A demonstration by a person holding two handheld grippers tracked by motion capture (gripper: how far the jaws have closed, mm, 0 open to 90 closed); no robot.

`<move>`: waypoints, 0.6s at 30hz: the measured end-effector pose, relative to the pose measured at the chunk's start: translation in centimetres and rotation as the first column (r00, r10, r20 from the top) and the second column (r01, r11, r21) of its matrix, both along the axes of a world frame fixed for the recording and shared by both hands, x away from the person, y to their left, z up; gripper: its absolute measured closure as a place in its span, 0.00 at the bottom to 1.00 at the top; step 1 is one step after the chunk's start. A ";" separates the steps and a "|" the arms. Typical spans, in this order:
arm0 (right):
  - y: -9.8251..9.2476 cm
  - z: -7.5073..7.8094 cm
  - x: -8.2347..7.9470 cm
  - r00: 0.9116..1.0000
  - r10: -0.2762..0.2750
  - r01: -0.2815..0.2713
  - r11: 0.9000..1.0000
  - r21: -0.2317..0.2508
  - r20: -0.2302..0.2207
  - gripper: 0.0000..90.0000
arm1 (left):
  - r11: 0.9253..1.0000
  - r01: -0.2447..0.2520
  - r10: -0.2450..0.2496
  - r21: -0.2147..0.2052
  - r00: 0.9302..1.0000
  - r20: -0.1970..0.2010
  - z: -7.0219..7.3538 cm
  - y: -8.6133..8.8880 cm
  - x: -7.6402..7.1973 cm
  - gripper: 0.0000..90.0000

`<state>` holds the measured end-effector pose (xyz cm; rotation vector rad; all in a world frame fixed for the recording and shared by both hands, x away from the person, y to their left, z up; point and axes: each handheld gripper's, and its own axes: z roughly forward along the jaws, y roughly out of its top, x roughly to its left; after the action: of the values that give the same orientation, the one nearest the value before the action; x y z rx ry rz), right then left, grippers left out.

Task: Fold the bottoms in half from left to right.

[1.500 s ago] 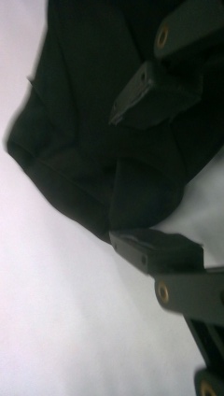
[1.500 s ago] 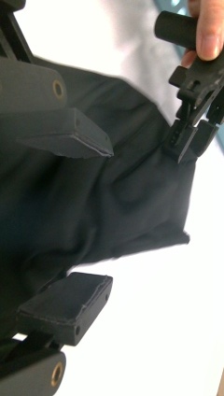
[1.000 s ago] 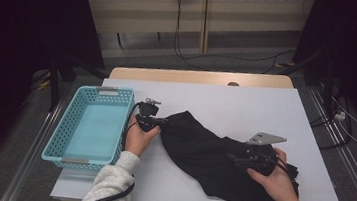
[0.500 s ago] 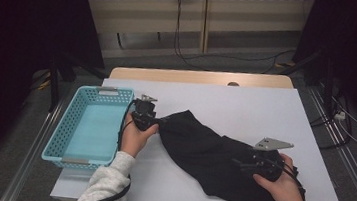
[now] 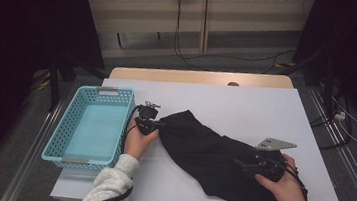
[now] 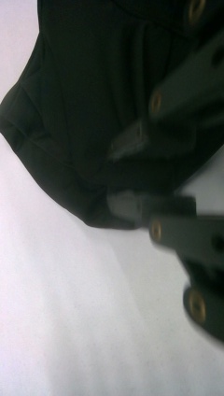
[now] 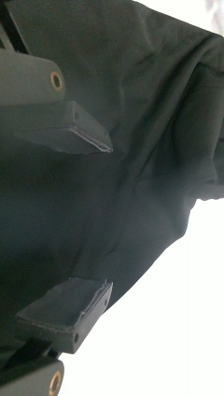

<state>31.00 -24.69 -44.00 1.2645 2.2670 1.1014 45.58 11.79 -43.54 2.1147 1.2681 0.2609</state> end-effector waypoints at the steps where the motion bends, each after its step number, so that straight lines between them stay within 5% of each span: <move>1: 0.0 0.0 0.0 1.000 0.000 0.000 1.000 -0.001 0.000 0.31 | 1.000 -0.009 0.009 -0.011 1.000 -0.005 0.4 0.0 0.1 0.91; 9: 0.1 0.1 0.1 1.000 0.002 -0.002 1.000 0.010 0.001 0.31 | 0.997 -0.067 0.067 -0.025 0.998 -0.014 2.0 0.4 1.5 0.95; 15: 0.3 0.0 0.0 1.000 0.017 -0.017 1.000 0.010 -0.003 0.31 | 0.995 -0.099 0.099 -0.018 0.995 0.008 1.8 1.1 2.4 0.88; 18: 0.2 0.0 0.0 1.000 0.015 -0.015 1.000 0.013 -0.001 0.31 | 0.995 -0.097 0.098 -0.036 0.995 0.025 2.0 1.2 1.9 0.75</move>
<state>31.03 -24.52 -43.97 1.2553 2.2768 1.1225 47.49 12.96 -41.58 2.0171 1.3524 0.3063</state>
